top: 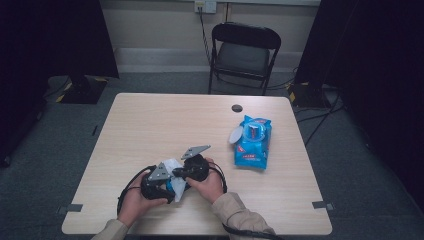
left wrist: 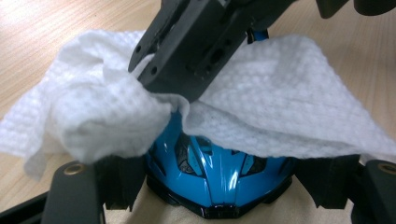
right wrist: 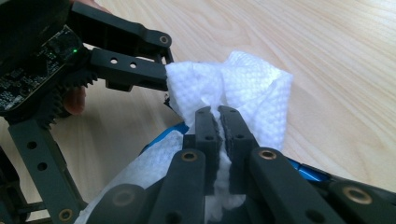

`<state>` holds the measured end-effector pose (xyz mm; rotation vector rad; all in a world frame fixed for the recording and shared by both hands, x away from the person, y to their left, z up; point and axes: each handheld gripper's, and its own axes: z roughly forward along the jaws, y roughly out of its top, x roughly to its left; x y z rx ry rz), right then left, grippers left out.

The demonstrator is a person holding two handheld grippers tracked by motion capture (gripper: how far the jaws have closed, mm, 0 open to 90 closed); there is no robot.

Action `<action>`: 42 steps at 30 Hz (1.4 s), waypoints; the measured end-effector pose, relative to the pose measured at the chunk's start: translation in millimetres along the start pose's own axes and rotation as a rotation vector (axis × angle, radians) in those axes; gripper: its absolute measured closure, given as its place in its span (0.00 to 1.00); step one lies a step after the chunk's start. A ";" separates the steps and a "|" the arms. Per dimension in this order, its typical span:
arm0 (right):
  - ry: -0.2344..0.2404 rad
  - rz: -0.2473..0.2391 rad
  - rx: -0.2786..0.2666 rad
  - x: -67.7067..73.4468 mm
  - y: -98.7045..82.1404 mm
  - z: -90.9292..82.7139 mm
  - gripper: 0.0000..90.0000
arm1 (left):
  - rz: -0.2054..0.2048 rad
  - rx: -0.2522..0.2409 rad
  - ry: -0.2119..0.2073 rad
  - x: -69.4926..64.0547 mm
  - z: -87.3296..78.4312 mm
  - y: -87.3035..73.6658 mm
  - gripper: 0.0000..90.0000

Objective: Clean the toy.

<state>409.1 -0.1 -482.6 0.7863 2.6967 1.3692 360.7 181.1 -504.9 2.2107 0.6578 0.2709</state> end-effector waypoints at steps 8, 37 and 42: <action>-0.015 0.004 -0.007 -3.1 -0.2 -2.4 0.97 | 0.000 0.000 0.000 0.0 0.0 0.0 0.28; -0.059 0.016 -0.017 -13.9 -0.9 -14.1 0.97 | 0.000 0.000 0.000 0.0 0.0 0.0 0.28; -0.071 0.037 -0.024 -22.7 -4.4 -22.2 0.97 | 0.000 0.000 0.000 0.0 0.0 0.0 0.28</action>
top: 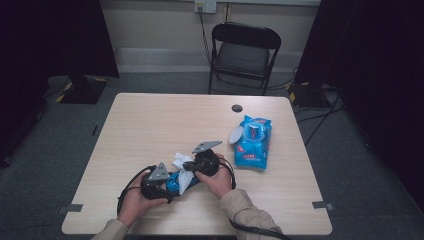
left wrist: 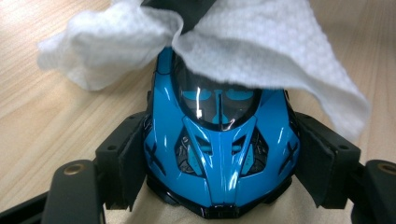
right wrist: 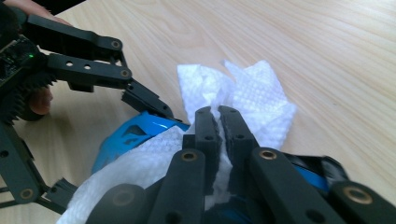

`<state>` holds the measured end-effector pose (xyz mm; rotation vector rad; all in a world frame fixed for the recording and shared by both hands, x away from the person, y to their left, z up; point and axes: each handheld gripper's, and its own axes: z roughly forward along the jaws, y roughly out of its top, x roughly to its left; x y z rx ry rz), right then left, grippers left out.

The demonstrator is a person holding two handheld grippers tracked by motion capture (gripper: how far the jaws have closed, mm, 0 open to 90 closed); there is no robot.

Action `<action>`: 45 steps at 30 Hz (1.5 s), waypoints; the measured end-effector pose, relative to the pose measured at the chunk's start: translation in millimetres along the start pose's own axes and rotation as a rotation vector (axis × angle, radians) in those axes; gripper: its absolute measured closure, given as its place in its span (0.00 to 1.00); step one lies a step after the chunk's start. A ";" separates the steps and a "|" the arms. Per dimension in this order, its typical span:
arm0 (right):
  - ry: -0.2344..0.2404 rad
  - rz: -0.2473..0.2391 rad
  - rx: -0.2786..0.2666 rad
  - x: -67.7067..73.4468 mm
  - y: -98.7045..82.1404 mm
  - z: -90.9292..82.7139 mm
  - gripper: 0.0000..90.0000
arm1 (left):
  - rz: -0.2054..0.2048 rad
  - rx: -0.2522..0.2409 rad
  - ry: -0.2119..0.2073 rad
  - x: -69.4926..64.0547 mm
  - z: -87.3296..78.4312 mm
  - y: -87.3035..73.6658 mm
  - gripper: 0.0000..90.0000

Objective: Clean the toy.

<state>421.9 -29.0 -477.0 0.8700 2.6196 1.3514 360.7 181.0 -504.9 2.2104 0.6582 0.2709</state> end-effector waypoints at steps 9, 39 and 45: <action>-0.028 0.016 -0.001 -9.6 -4.1 -6.6 0.97 | -0.001 0.000 0.000 0.0 0.0 0.0 0.28; -0.076 0.025 0.008 -26.2 -11.1 -18.4 0.97 | 0.006 0.004 0.002 0.4 -0.2 0.1 0.28; -0.072 0.024 0.004 -27.4 -11.9 -20.4 0.97 | 0.006 0.004 0.002 0.3 -0.2 0.1 0.28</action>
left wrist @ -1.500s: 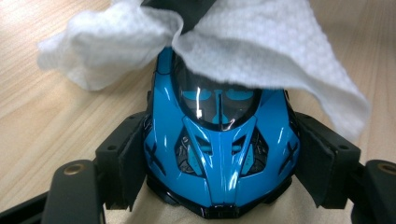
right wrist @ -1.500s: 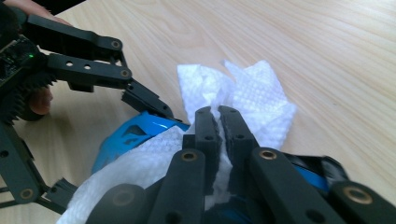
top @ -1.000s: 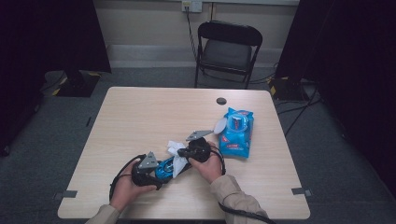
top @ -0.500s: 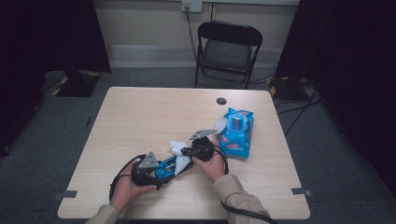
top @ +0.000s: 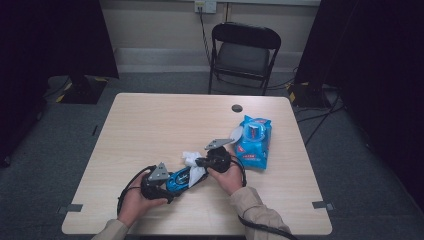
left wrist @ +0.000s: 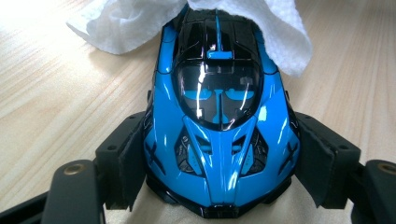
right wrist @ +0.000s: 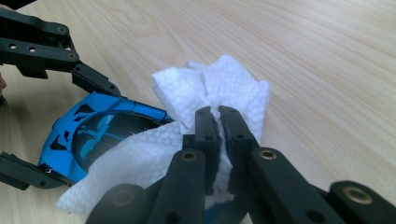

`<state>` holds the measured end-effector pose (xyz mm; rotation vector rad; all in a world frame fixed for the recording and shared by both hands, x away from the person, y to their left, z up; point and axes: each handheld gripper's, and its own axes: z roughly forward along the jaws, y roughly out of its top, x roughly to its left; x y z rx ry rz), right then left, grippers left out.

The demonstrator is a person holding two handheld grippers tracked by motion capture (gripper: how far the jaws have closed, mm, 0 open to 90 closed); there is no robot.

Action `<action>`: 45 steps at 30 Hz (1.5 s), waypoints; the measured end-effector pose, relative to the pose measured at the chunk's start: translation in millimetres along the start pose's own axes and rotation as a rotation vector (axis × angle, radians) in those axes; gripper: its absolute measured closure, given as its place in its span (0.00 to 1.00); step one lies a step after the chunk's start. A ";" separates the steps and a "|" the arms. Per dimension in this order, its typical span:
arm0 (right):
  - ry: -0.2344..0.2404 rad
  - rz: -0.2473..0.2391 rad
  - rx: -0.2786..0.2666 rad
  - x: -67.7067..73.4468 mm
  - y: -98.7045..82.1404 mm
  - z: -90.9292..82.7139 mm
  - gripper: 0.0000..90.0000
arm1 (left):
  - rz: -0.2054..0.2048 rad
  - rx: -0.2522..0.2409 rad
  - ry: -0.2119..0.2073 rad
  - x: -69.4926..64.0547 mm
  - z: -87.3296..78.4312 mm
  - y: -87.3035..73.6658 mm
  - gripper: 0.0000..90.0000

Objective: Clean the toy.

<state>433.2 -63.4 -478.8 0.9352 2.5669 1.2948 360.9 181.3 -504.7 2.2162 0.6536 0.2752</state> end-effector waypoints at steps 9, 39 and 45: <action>-0.006 0.009 -0.009 -4.5 -0.4 -7.4 0.97 | 0.000 0.001 0.000 0.0 0.0 0.0 0.28; -0.041 0.038 -0.041 -23.1 -6.0 -33.8 0.97 | 0.000 0.000 0.000 0.0 0.0 0.0 0.28; -0.019 0.028 -0.077 -15.4 6.3 -40.0 0.97 | 0.000 0.001 0.000 0.1 0.0 0.0 0.28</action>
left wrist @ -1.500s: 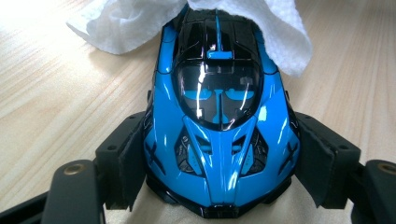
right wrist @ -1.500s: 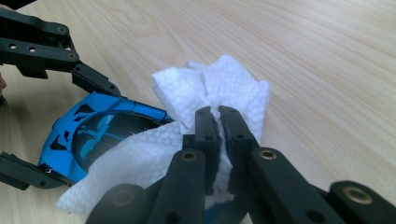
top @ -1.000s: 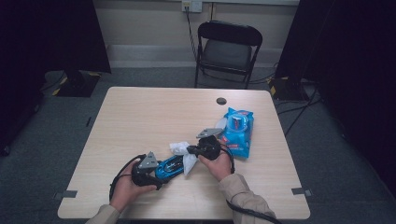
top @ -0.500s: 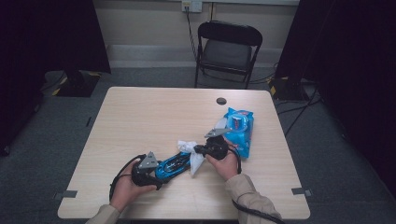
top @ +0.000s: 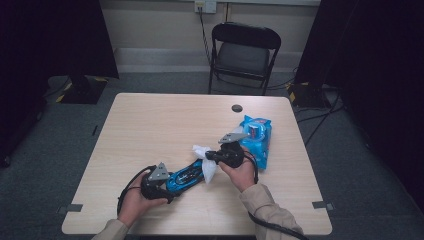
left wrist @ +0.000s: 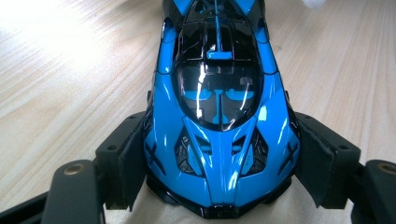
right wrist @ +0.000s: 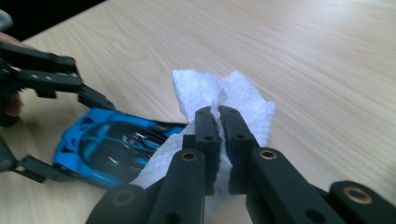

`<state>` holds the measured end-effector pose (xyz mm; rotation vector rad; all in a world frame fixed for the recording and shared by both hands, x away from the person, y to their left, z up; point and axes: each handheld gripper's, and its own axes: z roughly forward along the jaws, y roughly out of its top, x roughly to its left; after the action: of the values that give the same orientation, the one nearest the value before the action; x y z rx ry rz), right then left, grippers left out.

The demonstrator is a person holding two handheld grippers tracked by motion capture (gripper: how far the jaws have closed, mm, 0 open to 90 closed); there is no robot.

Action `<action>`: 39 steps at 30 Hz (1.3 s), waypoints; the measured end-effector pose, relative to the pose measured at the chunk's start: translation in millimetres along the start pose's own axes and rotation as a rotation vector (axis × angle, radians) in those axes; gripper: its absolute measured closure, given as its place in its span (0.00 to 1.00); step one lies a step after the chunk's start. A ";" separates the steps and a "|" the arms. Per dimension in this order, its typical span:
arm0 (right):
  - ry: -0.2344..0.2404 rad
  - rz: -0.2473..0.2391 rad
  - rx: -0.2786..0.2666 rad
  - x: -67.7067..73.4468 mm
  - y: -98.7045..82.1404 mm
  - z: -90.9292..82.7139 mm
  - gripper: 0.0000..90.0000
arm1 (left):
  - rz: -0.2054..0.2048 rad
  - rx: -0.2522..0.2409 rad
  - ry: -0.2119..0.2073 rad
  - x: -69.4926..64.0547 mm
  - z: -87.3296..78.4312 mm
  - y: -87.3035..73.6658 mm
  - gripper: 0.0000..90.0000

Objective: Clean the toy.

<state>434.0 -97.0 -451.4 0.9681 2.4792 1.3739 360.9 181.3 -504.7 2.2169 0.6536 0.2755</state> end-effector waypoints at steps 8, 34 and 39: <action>0.063 -0.042 -0.026 21.9 12.3 2.5 0.97 | 0.000 0.000 0.000 0.0 0.0 0.0 0.28; 0.237 -0.115 0.051 80.6 -10.7 57.4 0.97 | -0.002 -0.002 0.000 -0.1 0.1 0.0 0.28; 0.254 -0.127 0.068 83.2 -13.6 61.7 0.96 | -0.002 -0.002 0.000 -0.1 0.1 0.0 0.28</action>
<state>388.3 -8.5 -483.0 0.6694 2.7320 1.4608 360.9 181.2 -504.7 2.2139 0.6548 0.2750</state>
